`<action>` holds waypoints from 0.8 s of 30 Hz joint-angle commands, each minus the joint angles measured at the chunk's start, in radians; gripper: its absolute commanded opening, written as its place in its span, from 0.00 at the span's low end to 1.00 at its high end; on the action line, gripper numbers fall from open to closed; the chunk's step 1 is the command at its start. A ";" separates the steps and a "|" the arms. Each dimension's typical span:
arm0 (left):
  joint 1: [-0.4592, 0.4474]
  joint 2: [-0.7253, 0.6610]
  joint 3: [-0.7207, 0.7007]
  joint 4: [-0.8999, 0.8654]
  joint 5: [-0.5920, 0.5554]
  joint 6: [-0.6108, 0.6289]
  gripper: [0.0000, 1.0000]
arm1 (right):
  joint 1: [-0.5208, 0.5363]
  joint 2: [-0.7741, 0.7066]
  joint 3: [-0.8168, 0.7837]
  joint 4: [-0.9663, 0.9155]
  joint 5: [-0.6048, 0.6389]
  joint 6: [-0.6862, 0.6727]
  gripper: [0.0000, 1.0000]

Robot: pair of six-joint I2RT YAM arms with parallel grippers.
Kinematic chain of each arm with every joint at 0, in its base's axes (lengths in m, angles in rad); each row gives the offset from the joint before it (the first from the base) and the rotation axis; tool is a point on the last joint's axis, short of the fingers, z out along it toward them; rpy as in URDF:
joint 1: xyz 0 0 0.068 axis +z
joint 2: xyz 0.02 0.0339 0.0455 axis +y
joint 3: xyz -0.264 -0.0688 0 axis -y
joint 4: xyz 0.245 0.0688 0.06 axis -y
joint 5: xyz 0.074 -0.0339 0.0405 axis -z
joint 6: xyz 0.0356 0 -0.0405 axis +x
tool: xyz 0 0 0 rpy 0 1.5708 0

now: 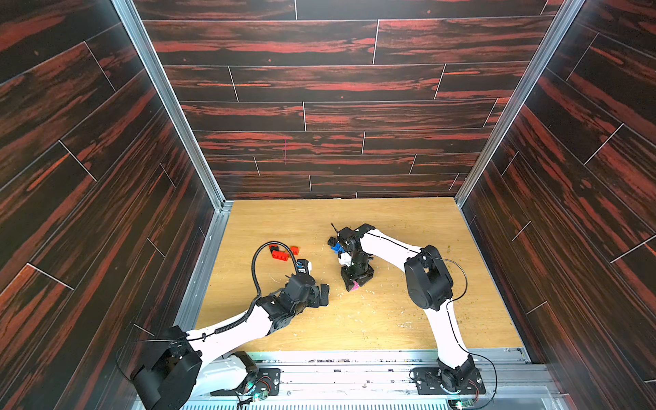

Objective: Assemble the letter v with lego
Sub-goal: Place the lego brick at the center of the board, then adjust the lego brick at the center of the board.

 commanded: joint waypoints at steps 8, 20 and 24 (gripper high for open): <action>-0.004 0.005 0.005 -0.015 -0.022 0.000 1.00 | 0.017 -0.184 -0.223 0.306 0.082 0.095 0.98; -0.004 0.021 0.002 -0.004 -0.029 -0.009 1.00 | 0.170 -0.280 -0.606 0.743 0.389 0.285 0.97; -0.004 0.022 -0.002 -0.004 -0.032 -0.013 1.00 | 0.178 -0.288 -0.680 0.825 0.478 0.381 0.92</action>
